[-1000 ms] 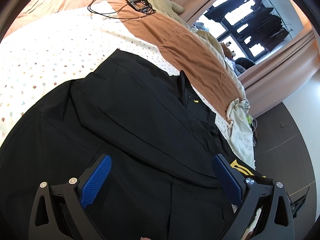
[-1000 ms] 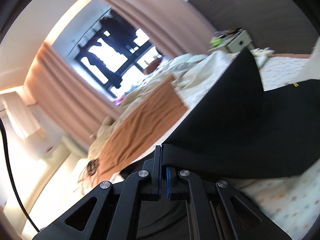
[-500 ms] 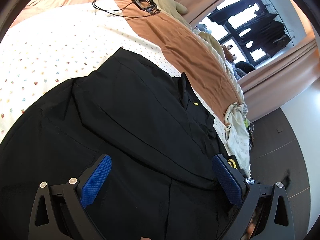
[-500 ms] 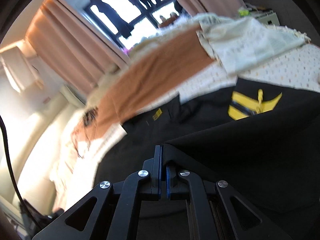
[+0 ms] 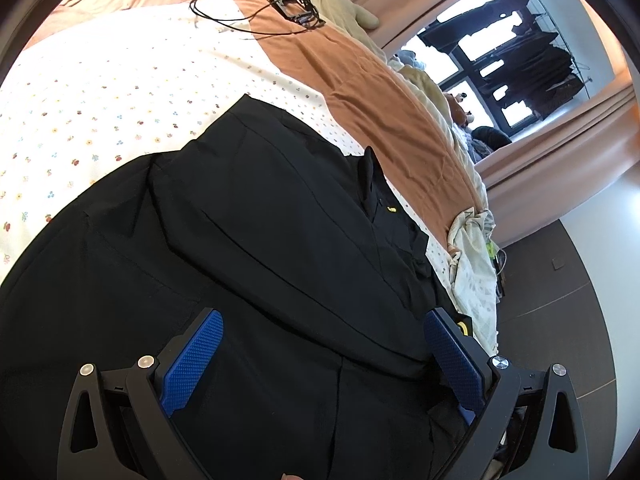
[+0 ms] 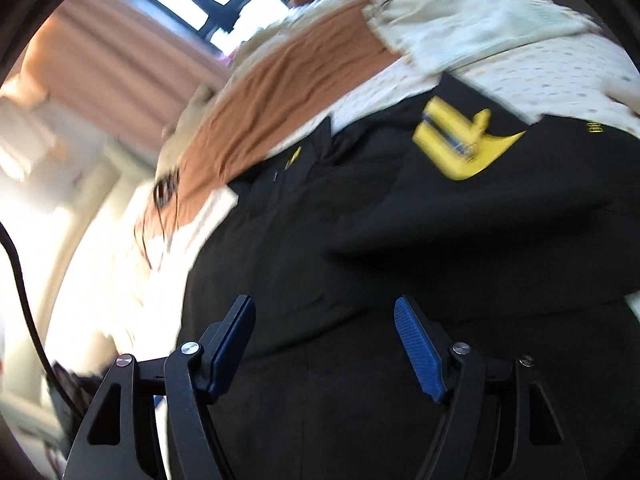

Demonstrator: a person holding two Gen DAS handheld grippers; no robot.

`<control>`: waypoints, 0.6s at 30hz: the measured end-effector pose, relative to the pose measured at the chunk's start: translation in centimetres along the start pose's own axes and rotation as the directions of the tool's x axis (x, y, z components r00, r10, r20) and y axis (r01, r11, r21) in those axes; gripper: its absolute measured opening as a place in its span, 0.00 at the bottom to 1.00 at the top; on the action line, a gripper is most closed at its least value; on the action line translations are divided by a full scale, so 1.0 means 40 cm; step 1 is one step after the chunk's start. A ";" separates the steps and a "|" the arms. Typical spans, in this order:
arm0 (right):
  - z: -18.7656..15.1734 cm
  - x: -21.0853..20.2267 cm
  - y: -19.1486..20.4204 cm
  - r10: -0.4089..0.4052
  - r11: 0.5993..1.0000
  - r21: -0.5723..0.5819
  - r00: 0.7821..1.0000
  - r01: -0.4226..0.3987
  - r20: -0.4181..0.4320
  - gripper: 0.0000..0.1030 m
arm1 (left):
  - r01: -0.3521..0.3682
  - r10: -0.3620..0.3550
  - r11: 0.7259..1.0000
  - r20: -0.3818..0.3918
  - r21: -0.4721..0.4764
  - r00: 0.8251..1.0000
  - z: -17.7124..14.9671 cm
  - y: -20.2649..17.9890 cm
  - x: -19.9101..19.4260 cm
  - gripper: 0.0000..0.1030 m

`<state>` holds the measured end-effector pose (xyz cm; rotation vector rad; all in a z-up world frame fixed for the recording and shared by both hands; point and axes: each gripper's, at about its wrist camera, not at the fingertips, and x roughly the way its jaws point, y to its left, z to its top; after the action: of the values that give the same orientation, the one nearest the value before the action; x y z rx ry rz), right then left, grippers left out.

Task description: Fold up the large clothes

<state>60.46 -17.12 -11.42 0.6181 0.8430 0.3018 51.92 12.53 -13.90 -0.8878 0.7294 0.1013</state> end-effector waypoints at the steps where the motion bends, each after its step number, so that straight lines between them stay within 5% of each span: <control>1: 0.007 -0.016 -0.017 -0.008 1.000 0.022 1.000 0.007 0.028 0.70 | -0.002 0.002 1.000 0.002 -0.001 1.000 0.000 0.001 -0.001 0.98; 11: 0.026 0.005 -0.142 -0.132 0.976 0.186 0.989 0.118 0.067 0.70 | -0.025 0.025 1.000 0.008 -0.018 1.000 0.004 0.015 -0.004 0.98; 18: 0.066 0.019 -0.194 -0.153 0.957 0.267 0.977 0.110 0.147 0.65 | -0.023 0.023 0.999 0.011 -0.046 1.000 0.012 0.032 -0.007 0.98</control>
<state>63.06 -23.90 -15.34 0.8142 0.7637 0.0166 51.52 13.75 -14.39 -0.9223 0.7292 0.1440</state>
